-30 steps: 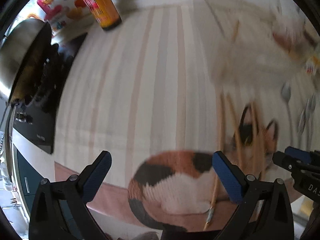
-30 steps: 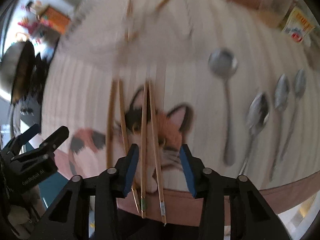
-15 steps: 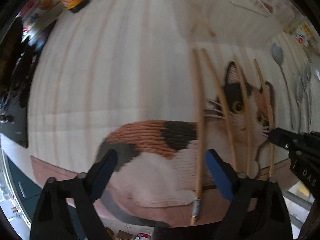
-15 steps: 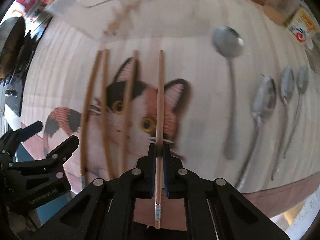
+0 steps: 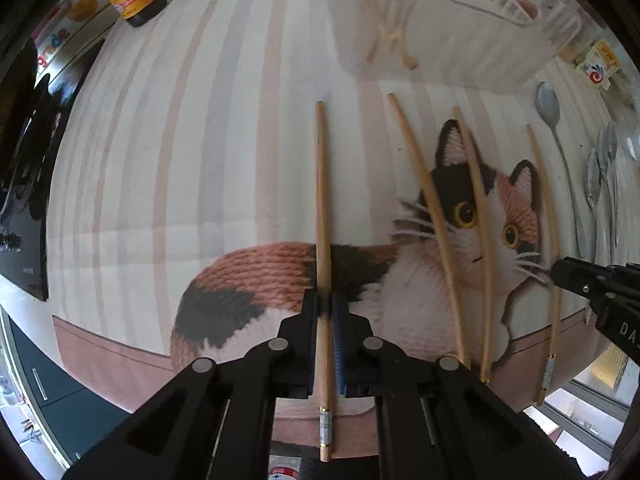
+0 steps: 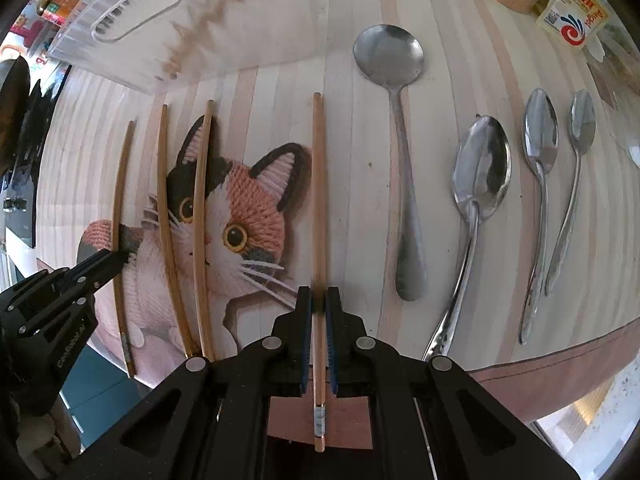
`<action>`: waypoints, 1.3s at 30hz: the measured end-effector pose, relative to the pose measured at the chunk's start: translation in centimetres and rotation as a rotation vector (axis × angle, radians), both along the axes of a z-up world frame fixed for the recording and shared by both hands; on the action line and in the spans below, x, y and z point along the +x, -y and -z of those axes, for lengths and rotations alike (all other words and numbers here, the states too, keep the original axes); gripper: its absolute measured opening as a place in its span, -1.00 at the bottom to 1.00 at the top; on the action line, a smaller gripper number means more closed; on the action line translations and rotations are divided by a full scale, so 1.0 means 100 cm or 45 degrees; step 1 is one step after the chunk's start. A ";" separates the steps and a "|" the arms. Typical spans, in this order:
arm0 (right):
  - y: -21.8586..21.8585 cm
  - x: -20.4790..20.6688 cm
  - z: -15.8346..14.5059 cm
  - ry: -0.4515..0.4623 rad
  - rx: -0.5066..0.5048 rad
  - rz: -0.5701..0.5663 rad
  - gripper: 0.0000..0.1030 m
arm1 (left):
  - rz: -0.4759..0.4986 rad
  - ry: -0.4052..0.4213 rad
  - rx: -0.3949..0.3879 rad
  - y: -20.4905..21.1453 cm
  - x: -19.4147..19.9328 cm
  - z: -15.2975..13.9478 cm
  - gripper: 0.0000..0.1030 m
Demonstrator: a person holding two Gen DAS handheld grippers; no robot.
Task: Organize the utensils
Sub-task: 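Return to the mat and grasp a chopstick with the right tool while the left tool grasps another, then lift both chopsticks and carry them toward the clear basket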
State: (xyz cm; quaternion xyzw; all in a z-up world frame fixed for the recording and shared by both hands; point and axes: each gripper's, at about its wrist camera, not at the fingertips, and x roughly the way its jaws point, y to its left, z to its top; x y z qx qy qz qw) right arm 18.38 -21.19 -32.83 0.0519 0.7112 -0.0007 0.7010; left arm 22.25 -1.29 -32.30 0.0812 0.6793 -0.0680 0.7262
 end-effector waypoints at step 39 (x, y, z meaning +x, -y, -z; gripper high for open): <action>-0.044 0.001 -0.004 0.079 0.054 -0.008 -0.87 | -0.130 0.090 -0.008 -0.060 -0.009 -0.035 -0.91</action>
